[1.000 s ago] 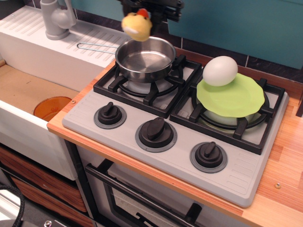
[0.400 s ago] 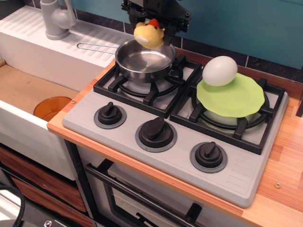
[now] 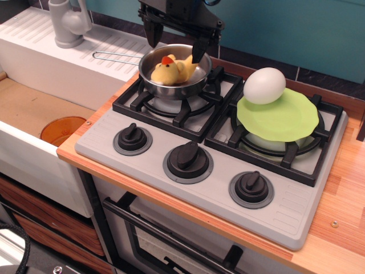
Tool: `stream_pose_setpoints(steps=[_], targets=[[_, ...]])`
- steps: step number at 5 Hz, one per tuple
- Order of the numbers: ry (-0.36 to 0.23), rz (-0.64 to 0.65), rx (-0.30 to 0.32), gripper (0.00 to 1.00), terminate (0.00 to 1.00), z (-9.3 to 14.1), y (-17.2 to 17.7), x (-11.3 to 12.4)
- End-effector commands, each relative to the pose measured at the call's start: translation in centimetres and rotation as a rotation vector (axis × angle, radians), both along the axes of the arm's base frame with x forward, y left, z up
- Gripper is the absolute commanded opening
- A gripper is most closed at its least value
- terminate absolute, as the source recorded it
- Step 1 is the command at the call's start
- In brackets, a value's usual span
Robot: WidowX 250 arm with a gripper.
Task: Put egg on plate and stuffedduck in pot or pan on stove
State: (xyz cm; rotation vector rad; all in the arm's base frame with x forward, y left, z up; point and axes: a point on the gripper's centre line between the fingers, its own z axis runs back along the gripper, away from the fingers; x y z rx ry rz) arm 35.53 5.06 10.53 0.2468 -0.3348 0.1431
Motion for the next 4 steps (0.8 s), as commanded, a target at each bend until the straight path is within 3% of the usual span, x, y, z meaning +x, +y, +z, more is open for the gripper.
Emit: stream_pose_setpoints(steps=[1, 4], targets=[[-0.055, 0.043, 0.026, 1.0, 0.0, 4.7, -2.5, -0.7], [-0.045, 0.12, 0.001, 1.0, 0.0, 6.1, -6.6, -1.4]])
